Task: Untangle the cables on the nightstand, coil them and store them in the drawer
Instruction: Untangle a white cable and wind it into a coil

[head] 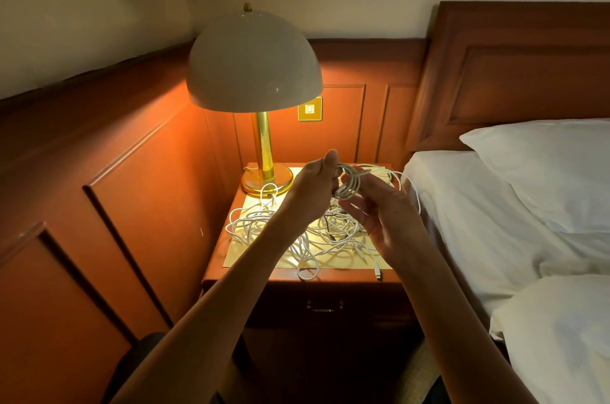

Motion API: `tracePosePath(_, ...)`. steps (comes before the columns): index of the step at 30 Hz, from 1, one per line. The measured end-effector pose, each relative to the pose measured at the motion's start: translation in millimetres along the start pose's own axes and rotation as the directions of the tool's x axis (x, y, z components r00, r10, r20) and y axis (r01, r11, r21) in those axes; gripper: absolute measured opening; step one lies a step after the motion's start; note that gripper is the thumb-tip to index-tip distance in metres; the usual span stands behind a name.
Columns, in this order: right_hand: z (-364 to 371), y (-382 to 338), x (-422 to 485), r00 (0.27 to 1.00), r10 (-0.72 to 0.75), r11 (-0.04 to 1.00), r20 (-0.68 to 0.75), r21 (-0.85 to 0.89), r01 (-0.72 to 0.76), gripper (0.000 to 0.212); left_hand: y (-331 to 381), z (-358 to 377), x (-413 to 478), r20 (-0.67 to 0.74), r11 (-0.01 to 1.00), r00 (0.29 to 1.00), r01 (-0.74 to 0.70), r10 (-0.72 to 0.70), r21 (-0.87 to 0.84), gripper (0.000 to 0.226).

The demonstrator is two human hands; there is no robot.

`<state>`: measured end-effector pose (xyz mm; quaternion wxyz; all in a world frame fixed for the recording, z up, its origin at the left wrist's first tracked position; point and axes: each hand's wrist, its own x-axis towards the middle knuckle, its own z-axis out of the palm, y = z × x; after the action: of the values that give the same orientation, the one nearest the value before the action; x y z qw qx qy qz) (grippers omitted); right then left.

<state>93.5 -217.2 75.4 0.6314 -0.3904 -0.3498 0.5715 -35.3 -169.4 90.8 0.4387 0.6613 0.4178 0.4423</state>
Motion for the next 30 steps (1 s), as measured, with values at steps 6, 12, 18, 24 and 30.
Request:
tracePosePath(6,3.7,2.5,-7.2,0.996,0.063,0.985,0.066,0.157,-0.073,0.023,-9.4,4.0,3.8,-0.051,0.994,0.998,-0.041,0.046,0.098,0.046)
tracePosePath(12,3.2,5.0,-5.3,0.988,-0.151,0.925,-0.018,-0.355,0.135,0.014,-19.6,4.6,9.6,-0.003,1.000,1.000,-0.006,0.006,0.013,0.042)
tracePosePath(18,-8.5,-1.4,1.1,0.993,-0.115,0.831,0.010,-0.546,0.101,0.029,-23.6,6.3,11.7,-0.097,0.977,0.993,-0.041,0.063,0.209,0.044)
tracePosePath(24,-19.2,-7.3,-3.3,0.987,0.074,0.784,0.142,-0.620,0.030,0.044,-30.9,5.3,20.9,-0.176,0.987,0.984,0.041,-0.013,0.157,0.050)
tracePosePath(30,-26.9,-9.3,-6.0,0.954,0.117,0.798,0.276,-0.598,0.075,0.024,-27.3,5.0,29.1,-0.117,0.930,0.946,0.265,-0.302,-0.256,0.044)
